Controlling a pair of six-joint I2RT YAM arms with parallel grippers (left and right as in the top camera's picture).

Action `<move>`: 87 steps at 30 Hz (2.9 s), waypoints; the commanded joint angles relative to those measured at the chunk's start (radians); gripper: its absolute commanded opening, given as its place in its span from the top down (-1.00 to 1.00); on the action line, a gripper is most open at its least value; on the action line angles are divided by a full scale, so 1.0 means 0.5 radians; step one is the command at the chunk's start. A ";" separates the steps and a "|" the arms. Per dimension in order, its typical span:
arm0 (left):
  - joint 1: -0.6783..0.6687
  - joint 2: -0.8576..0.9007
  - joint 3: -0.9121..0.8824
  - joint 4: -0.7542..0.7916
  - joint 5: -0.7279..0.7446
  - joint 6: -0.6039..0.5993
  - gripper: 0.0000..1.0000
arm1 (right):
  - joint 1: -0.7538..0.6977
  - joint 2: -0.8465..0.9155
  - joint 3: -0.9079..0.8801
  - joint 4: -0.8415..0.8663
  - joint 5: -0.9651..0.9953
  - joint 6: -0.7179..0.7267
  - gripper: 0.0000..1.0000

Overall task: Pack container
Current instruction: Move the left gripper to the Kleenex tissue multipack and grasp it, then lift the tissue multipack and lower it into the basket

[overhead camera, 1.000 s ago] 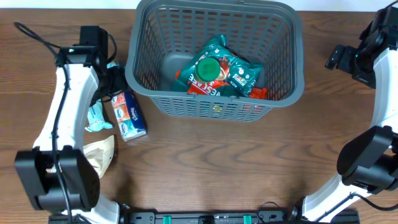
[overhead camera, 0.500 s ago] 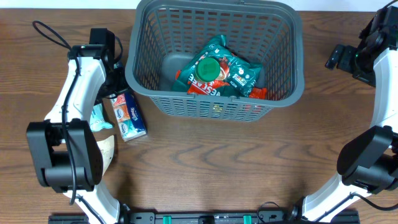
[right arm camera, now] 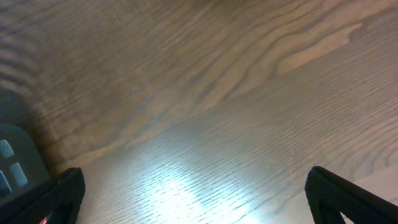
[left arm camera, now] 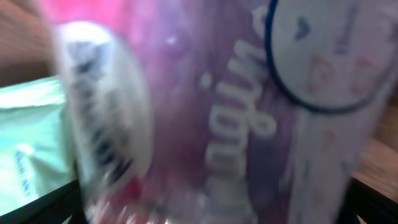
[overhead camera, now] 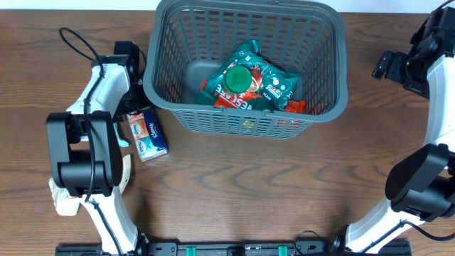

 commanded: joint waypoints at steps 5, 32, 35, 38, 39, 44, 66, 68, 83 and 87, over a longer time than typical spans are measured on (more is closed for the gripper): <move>0.004 0.084 -0.001 0.055 -0.009 0.113 -0.97 | 0.008 -0.007 -0.002 0.004 -0.014 -0.021 -0.99; 0.070 -0.378 0.021 -0.040 -0.009 0.111 0.89 | 0.008 -0.007 -0.002 0.004 -0.012 -0.045 -0.98; 0.140 -0.606 0.031 -0.030 -0.009 0.065 0.89 | 0.008 -0.007 -0.002 0.004 -0.006 -0.055 -0.99; 0.223 -0.833 0.031 -0.021 -0.009 0.050 0.89 | 0.008 -0.007 -0.002 0.003 0.001 -0.061 -0.98; 0.242 -0.893 0.031 -0.021 -0.009 0.050 0.89 | 0.008 -0.007 -0.002 0.003 0.001 -0.066 -0.98; 0.294 -1.216 0.031 0.013 -0.008 0.054 0.89 | 0.008 -0.007 -0.002 0.003 0.000 -0.066 -0.99; -0.577 -1.392 0.604 0.549 0.444 2.521 0.88 | 0.008 -0.007 -0.002 -0.024 -0.001 -0.066 -0.98; -0.613 -1.279 0.604 0.570 0.510 2.721 0.89 | 0.008 -0.007 -0.002 -0.029 -0.002 -0.066 -0.99; -0.912 -0.438 0.604 0.596 0.514 2.753 0.89 | 0.008 -0.007 -0.002 -0.053 -0.008 -0.066 -0.99; -0.948 -0.365 0.602 0.511 0.514 2.753 0.88 | 0.008 -0.007 -0.002 -0.050 -0.008 -0.066 -0.98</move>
